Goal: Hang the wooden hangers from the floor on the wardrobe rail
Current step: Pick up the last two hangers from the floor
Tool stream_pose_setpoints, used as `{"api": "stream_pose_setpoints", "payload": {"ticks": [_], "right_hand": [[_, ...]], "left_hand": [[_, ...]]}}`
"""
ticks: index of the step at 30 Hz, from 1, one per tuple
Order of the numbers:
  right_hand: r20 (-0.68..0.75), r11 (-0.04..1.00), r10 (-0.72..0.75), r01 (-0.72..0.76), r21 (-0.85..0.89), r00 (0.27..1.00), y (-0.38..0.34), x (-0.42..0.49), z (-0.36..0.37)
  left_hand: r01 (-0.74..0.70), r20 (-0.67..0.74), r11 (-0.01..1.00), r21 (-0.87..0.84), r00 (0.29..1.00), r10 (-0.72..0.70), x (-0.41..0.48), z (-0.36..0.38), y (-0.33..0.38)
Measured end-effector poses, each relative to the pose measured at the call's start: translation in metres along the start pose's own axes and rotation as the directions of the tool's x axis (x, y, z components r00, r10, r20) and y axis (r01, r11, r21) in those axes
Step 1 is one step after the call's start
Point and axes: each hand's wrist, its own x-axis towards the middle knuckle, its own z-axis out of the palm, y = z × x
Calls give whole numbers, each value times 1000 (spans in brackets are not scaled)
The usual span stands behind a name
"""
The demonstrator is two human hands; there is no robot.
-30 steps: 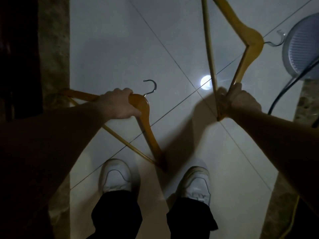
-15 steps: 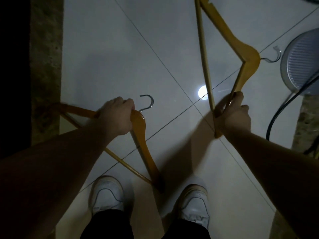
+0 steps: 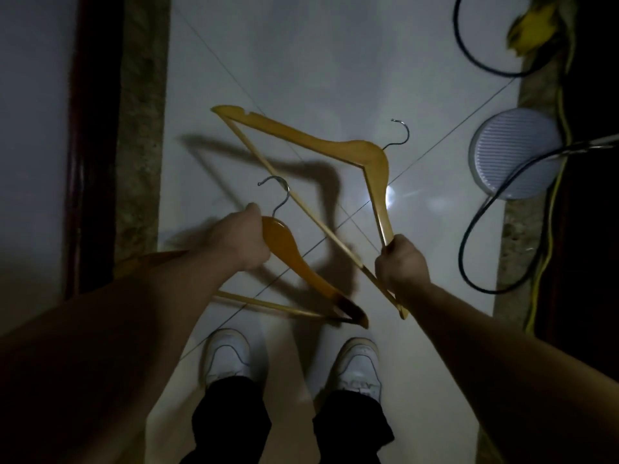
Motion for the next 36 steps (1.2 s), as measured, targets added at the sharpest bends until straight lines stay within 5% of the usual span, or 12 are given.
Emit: {"api": "stream_pose_setpoints", "payload": {"ticks": [12,21,28,36], "right_hand": [[-130,985,-157,166,55,979,-91,-139,-169],[-268,955,-265,290,57,926,-180,-265,-368],[-443,885,-383,460,76,810,-248,-354,-504],[-584,757,-590,635,-157,558,-297,-467,-670]], "left_hand": [[-148,-239,989,-29,961,137,-153,-174,57],[-281,-440,959,-23,865,242,-304,-389,151],[-361,-633,931,51,709,310,-413,-525,213],[-586,-800,809,47,463,382,-553,-667,257]]}}
